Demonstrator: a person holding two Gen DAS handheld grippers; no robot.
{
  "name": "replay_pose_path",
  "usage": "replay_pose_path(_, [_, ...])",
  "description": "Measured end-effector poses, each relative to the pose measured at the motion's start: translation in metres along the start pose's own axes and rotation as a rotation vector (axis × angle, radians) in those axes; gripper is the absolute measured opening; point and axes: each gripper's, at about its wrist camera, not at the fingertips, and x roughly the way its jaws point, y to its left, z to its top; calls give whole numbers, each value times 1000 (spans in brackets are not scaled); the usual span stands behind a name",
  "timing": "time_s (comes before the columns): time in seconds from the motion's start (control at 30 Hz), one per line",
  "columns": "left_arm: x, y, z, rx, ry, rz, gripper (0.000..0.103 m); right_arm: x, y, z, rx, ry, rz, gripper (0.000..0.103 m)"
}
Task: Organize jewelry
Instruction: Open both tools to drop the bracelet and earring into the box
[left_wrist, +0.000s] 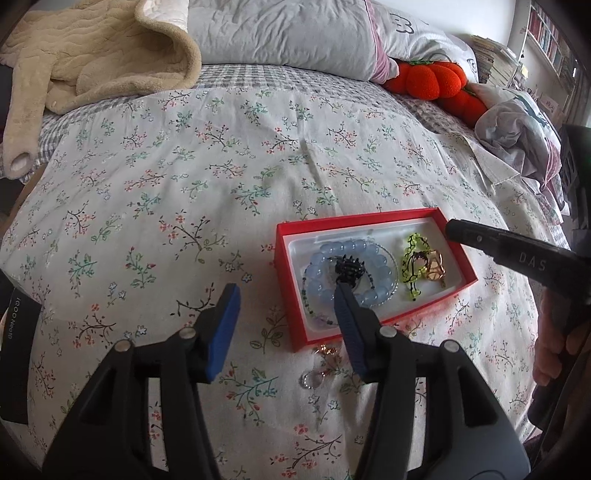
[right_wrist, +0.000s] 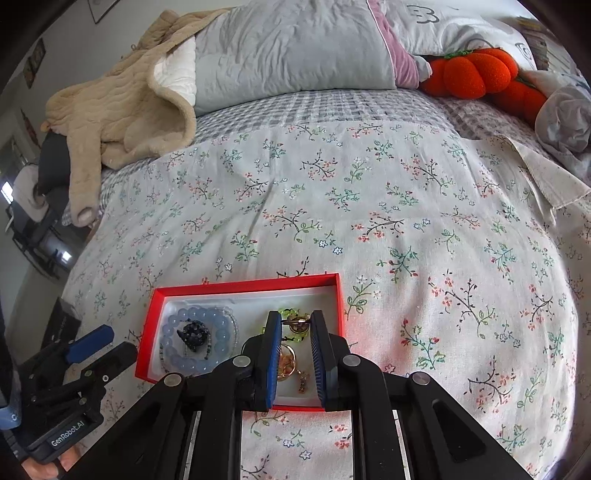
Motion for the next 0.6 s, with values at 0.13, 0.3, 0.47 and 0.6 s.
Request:
replay_pose_path(0.13, [0, 4, -2, -3, 14, -2, 58, 0, -1, 1, 8, 1, 0, 18])
replay_pose_path(0.3, [-2, 3, -4, 3, 12, -1, 67, -5, 0, -2, 3, 8, 2, 18])
replay_pose_path(0.47, [-3, 1, -10, 14, 36, 8, 69, -16, 4, -11, -33, 10, 2, 19])
replay_pose_path(0.6, [-6, -1, -18, 29, 50, 12, 74, -24, 5, -21, -67, 13, -15, 25])
